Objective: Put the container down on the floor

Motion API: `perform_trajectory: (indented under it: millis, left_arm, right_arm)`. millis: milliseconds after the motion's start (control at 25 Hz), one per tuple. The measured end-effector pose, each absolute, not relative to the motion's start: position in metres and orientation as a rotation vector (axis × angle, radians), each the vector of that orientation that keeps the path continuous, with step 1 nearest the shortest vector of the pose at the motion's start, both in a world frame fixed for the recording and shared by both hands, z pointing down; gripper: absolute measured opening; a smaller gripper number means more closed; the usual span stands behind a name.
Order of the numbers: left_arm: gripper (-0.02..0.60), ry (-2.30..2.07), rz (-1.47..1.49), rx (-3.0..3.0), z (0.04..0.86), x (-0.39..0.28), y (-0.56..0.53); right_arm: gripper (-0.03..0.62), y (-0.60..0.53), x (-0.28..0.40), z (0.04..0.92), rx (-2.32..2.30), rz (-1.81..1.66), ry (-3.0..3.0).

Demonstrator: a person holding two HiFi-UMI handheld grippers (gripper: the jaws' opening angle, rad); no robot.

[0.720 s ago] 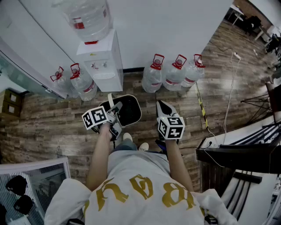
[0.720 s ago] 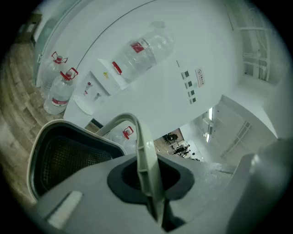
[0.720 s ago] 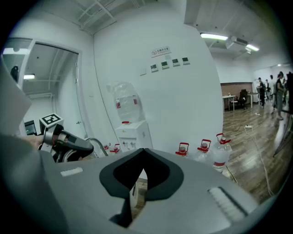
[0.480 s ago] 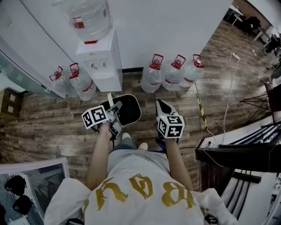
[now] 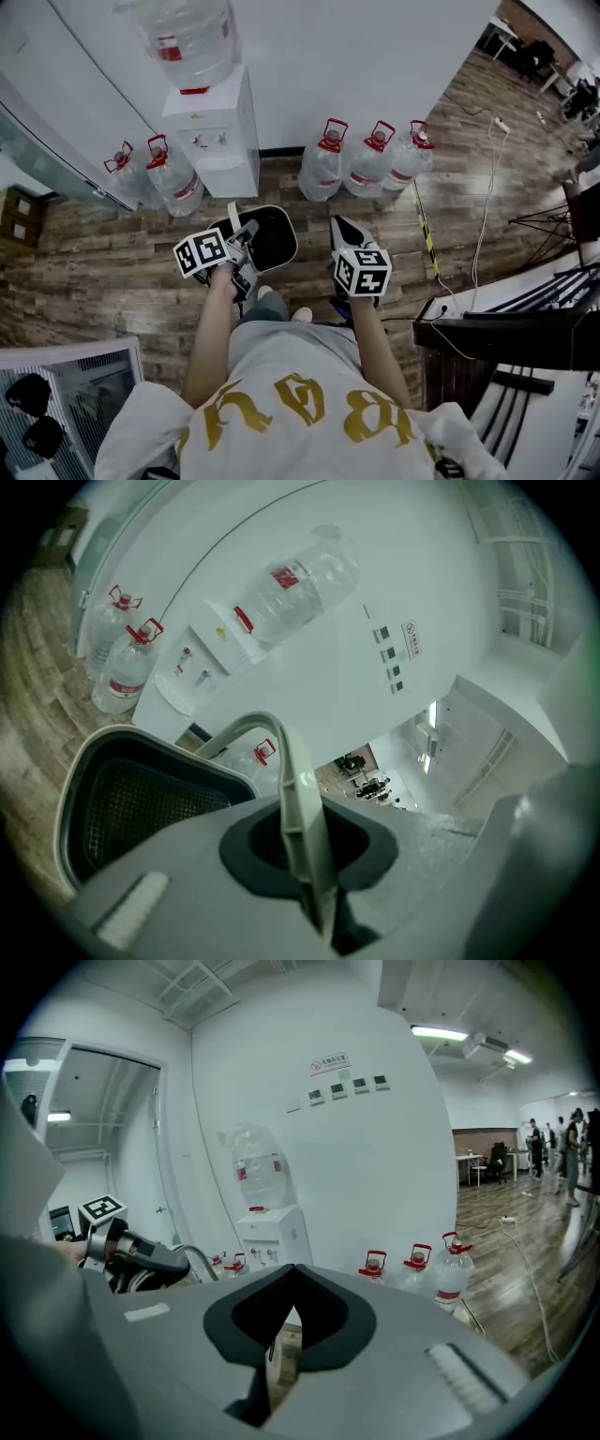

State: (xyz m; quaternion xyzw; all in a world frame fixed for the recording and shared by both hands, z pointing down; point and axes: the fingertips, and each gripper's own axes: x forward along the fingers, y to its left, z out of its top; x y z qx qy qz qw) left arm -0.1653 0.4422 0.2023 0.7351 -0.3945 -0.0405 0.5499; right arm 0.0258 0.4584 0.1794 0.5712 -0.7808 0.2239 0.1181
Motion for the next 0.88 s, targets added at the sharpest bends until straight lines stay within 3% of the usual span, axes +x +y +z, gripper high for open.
perform_trajectory:
  millis: [440, 880]
  left_arm:
    - [0.021, -0.957, -0.1, 1.698, 0.211, -0.176, 0.422]
    - [0.021, -0.952, -0.085, 1.632, 0.253, -0.162, 0.312]
  right_arm:
    - [0.029, 0.437, 0.028, 0.194, 1.658, 0.707, -2.253]
    - [0.029, 0.325, 0.042, 0.234, 1.619, 0.843, -2.22]
